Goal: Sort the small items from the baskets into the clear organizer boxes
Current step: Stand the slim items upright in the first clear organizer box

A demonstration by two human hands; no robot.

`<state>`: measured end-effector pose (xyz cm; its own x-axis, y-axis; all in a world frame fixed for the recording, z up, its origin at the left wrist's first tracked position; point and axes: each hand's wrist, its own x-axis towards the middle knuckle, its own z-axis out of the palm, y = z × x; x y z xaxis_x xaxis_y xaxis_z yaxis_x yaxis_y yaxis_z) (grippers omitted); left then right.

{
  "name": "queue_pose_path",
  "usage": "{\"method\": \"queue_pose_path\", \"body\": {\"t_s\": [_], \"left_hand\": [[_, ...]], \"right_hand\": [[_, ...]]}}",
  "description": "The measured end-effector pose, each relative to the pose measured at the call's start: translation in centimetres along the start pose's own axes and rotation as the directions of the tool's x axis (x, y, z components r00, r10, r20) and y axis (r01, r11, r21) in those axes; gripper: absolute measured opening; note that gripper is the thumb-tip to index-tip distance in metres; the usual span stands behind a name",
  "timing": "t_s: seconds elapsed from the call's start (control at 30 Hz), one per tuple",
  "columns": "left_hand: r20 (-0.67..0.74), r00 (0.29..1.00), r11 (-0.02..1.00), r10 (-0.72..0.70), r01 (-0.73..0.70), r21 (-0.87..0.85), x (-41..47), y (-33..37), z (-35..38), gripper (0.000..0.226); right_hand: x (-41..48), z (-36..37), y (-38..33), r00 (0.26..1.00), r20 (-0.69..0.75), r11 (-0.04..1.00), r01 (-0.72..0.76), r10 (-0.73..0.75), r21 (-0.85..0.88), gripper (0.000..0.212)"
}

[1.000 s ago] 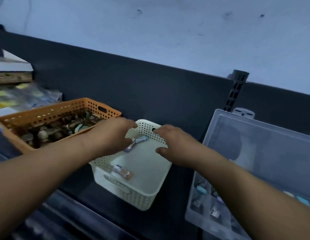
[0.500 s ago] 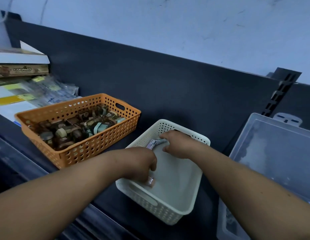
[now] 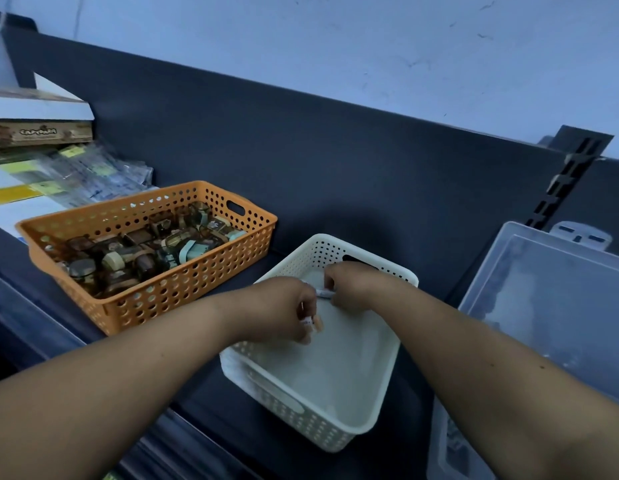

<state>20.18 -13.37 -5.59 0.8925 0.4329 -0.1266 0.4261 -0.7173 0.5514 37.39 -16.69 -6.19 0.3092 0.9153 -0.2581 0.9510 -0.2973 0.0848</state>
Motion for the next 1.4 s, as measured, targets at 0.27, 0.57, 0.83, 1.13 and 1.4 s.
{"method": "queue_pose_path", "body": {"t_s": [0.27,0.57,0.83,1.13,1.4], "left_hand": [[-0.077,0.995,0.958,-0.058,0.034,-0.283,0.1,1.3,-1.1,0.040],[-0.218,0.976,0.862,0.017,-0.125,-0.492,1.1,8.2,-1.5,0.011],[-0.159,0.965,0.848,0.209,-0.260,-0.462,2.9,14.5,1.8,0.003],[-0.112,0.951,0.910,0.289,-0.309,-0.278,3.5,16.4,3.9,0.007],[-0.032,0.952,0.942,0.305,-0.307,-0.136,3.9,16.1,5.8,0.005]], "right_hand": [[-3.9,-1.7,1.6,0.986,-0.167,0.956,0.035,0.015,0.293,0.014],[-15.8,-5.3,6.9,0.902,-0.386,0.821,0.068,0.193,0.567,0.009],[-23.1,-3.2,11.5,0.875,-0.305,0.728,-0.076,0.377,0.681,0.013],[-25.5,0.1,12.6,0.903,-0.225,0.752,-0.145,0.367,0.643,0.020],[-25.1,1.4,11.7,0.933,-0.166,0.815,-0.182,0.320,0.549,0.014]]}}
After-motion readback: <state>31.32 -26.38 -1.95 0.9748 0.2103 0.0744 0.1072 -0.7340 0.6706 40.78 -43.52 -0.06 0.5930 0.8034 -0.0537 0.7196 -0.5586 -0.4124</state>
